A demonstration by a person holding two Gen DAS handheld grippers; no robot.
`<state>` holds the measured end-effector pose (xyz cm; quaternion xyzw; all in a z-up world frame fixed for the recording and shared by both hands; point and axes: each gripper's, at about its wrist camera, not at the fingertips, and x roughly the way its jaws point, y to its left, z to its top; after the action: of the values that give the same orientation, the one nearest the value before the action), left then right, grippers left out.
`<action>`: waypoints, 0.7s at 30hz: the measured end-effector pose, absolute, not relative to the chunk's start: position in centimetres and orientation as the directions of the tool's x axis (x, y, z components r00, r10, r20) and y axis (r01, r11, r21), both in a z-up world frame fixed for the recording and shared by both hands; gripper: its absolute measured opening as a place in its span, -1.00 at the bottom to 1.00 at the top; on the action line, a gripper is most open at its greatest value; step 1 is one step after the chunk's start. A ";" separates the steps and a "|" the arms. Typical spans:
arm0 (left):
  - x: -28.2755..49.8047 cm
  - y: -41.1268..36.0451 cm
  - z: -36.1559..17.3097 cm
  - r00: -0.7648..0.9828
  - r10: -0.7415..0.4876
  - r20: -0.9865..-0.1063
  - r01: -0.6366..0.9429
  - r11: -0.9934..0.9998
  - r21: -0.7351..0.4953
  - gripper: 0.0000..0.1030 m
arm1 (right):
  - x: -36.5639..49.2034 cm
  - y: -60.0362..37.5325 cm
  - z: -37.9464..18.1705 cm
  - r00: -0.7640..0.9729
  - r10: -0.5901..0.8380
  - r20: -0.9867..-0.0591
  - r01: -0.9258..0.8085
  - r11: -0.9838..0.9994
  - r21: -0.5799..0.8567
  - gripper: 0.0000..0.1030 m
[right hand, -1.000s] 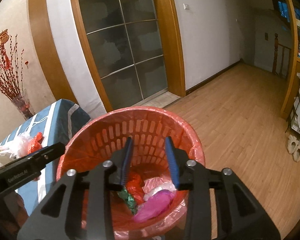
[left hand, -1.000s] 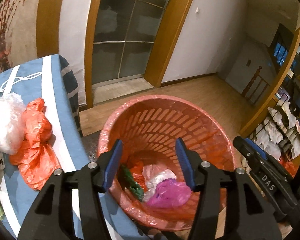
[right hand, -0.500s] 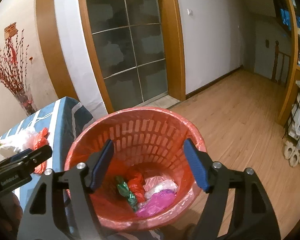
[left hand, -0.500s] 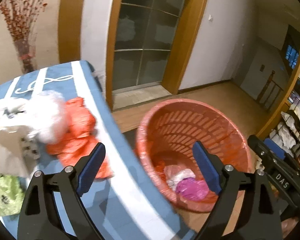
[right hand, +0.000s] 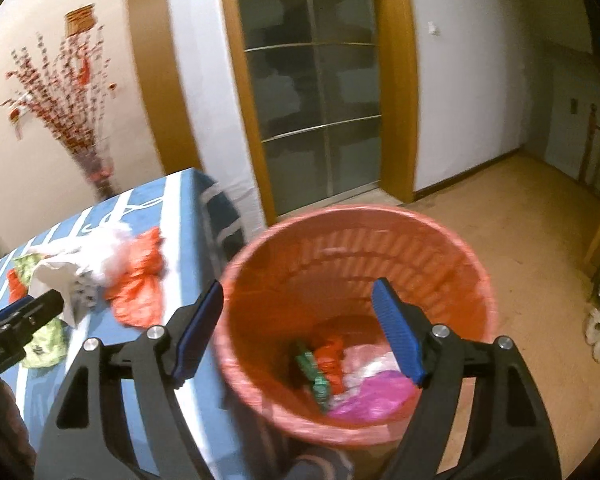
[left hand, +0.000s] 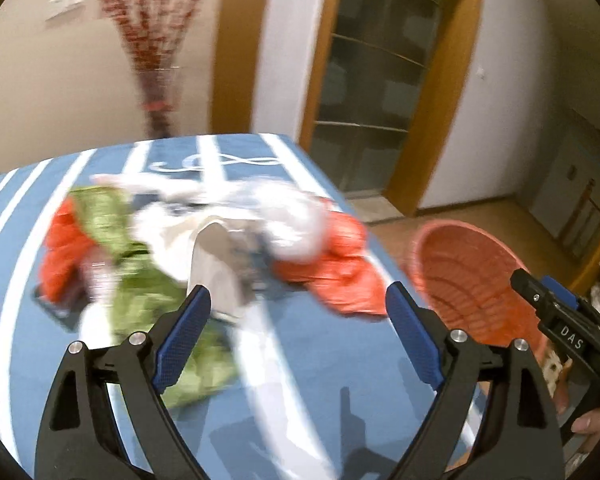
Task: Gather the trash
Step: 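Move the right tool back to the table and grasp the orange bag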
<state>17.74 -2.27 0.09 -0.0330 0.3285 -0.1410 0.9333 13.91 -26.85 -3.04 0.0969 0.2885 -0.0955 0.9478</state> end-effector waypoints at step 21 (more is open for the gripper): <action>19.2 9.7 -0.1 0.791 -0.105 -0.603 -0.004 0.984 -0.176 0.71 | 26.8 -16.7 -5.6 0.719 0.087 -0.690 0.045 0.984 0.171 -0.02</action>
<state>19.22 9.67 -0.05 -0.0842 0.3225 -0.0267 0.9424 26.85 -16.73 -5.57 0.0879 0.3750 0.0113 0.9228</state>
